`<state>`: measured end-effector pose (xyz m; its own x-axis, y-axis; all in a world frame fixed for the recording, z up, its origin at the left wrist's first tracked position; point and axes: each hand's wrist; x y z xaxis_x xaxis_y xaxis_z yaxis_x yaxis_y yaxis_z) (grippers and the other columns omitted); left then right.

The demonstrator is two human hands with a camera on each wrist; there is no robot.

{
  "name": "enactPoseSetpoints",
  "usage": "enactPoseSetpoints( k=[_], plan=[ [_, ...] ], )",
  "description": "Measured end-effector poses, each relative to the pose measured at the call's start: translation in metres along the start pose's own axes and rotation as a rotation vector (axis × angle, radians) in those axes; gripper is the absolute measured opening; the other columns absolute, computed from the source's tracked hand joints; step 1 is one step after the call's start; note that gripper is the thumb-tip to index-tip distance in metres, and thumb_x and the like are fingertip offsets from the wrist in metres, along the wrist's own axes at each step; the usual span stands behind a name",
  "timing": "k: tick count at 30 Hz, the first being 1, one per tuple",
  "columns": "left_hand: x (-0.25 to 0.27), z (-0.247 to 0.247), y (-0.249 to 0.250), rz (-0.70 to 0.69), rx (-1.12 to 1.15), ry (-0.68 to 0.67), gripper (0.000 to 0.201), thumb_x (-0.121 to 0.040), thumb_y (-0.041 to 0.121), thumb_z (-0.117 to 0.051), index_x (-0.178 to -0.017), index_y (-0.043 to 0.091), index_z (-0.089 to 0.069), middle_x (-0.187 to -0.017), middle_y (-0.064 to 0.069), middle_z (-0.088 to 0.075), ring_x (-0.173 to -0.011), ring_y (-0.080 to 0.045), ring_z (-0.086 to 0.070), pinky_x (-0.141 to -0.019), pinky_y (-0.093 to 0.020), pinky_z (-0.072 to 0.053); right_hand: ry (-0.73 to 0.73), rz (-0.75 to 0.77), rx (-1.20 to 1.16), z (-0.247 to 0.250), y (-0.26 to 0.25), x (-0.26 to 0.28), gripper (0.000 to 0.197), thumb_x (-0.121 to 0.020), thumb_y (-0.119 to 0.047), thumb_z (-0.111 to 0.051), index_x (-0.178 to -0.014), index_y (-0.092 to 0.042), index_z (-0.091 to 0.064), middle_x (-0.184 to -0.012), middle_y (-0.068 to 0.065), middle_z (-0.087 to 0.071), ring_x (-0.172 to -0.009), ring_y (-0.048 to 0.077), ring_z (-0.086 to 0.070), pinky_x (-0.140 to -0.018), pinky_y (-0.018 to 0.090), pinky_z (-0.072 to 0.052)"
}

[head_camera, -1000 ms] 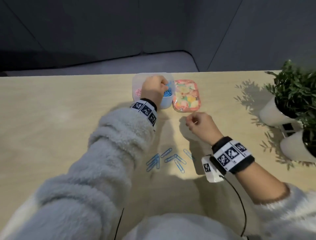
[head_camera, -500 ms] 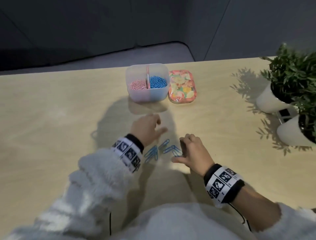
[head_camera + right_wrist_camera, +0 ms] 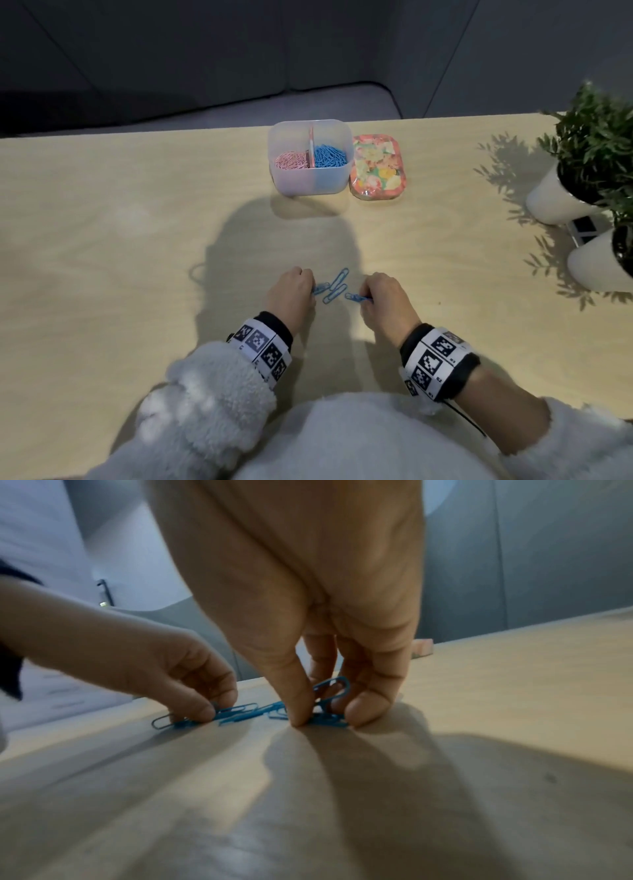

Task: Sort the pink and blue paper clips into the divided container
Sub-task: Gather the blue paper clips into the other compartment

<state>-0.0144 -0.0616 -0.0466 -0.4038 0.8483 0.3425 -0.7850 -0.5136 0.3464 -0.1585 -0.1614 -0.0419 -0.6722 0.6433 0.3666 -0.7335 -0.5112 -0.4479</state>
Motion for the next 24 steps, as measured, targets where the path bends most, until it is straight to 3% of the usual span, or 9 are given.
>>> enactPoseSetpoints(
  k=[5, 10, 13, 15, 18, 20, 22, 24],
  plan=[
    [-0.004, 0.001, 0.005, -0.091, -0.098, -0.013, 0.015, -0.092, 0.007, -0.042, -0.102, 0.004, -0.053, -0.109, -0.014, -0.052, -0.100, -0.030, -0.050, -0.076, -0.036, -0.041, -0.016, -0.037, -0.010, 0.002, 0.000, -0.004, 0.019, -0.081, 0.001, -0.047, -0.097, -0.006, -0.053, -0.095, 0.013, -0.064, -0.088, 0.032, -0.057, -0.067, 0.029, -0.036],
    [-0.007, 0.011, 0.003, -0.078, 0.002, -0.035, 0.017, -0.091, 0.004, -0.043, -0.104, 0.003, -0.054, -0.108, -0.016, -0.058, -0.098, -0.033, -0.054, -0.078, -0.035, -0.037, -0.079, 0.014, 0.032, -0.003, 0.004, -0.013, 0.016, -0.080, 0.000, -0.044, -0.080, -0.015, -0.049, -0.097, 0.016, -0.061, -0.094, 0.033, -0.054, -0.069, 0.030, -0.034],
    [-0.009, 0.014, 0.003, -0.064, 0.033, -0.065, 0.021, -0.090, 0.002, -0.043, -0.106, 0.002, -0.057, -0.111, -0.017, -0.059, -0.103, -0.031, -0.054, -0.084, -0.035, -0.038, -0.063, 0.064, -0.019, -0.005, 0.016, -0.019, 0.020, -0.081, -0.001, -0.044, -0.071, -0.017, -0.038, -0.087, 0.016, -0.055, -0.083, 0.031, -0.048, -0.069, 0.029, -0.029],
    [-0.009, 0.013, 0.003, -0.066, 0.031, -0.063, 0.022, -0.090, 0.001, -0.043, -0.105, 0.002, -0.058, -0.111, -0.017, -0.057, -0.102, -0.032, -0.053, -0.084, -0.034, -0.038, -0.073, 0.061, -0.172, 0.000, 0.023, -0.022, 0.019, -0.082, -0.002, -0.045, -0.070, -0.016, -0.039, -0.075, 0.010, -0.050, -0.069, 0.026, -0.045, -0.062, 0.029, -0.030],
    [-0.007, 0.009, 0.002, -0.083, 0.056, -0.020, 0.020, -0.090, 0.002, -0.044, -0.101, 0.004, -0.060, -0.108, -0.015, -0.056, -0.099, -0.031, -0.052, -0.080, -0.032, -0.036, -0.113, -0.020, -0.702, 0.012, 0.022, -0.023, 0.015, -0.087, 0.005, -0.037, -0.085, -0.009, -0.043, -0.065, 0.008, -0.045, -0.047, 0.009, -0.044, -0.047, 0.020, -0.035],
    [-0.005, 0.010, 0.001, -0.097, 0.092, 0.002, 0.017, -0.090, 0.003, -0.047, -0.099, 0.004, -0.061, -0.106, -0.015, -0.059, -0.099, -0.032, -0.053, -0.080, -0.031, -0.036, -0.133, -0.171, -0.943, 0.018, 0.018, -0.030, 0.026, -0.088, 0.008, -0.028, -0.089, -0.009, -0.047, -0.066, 0.007, -0.045, -0.047, 0.011, -0.044, -0.045, 0.020, -0.033],
    [-0.005, 0.015, -0.001, -0.092, 0.152, 0.006, 0.016, -0.088, 0.002, -0.049, -0.097, 0.002, -0.062, -0.103, -0.016, -0.063, -0.099, -0.032, -0.056, -0.080, -0.030, -0.037, -0.182, -0.257, -1.024, 0.025, 0.010, -0.035, 0.017, -0.081, -0.005, -0.035, -0.078, -0.011, -0.051, -0.062, 0.007, -0.043, -0.046, 0.018, -0.040, -0.045, 0.022, -0.030],
    [-0.005, 0.022, -0.004, -0.071, 0.216, -0.005, 0.016, -0.086, 0.001, -0.051, -0.097, 0.001, -0.063, -0.103, -0.016, -0.066, -0.098, -0.030, -0.058, -0.077, -0.024, -0.037, -0.220, -0.169, -0.930, 0.031, 0.003, -0.038, 0.014, -0.078, -0.018, -0.052, -0.067, -0.009, -0.049, -0.053, 0.005, -0.039, -0.041, 0.016, -0.033, -0.044, 0.024, -0.027]
  ],
)
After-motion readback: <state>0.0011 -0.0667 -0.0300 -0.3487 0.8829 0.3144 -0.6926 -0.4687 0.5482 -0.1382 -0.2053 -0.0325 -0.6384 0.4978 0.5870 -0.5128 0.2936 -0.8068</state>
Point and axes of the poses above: each hand's wrist, its own x-axis away from the middle knuckle, its own z-axis out of the back of the hand, y = z × x
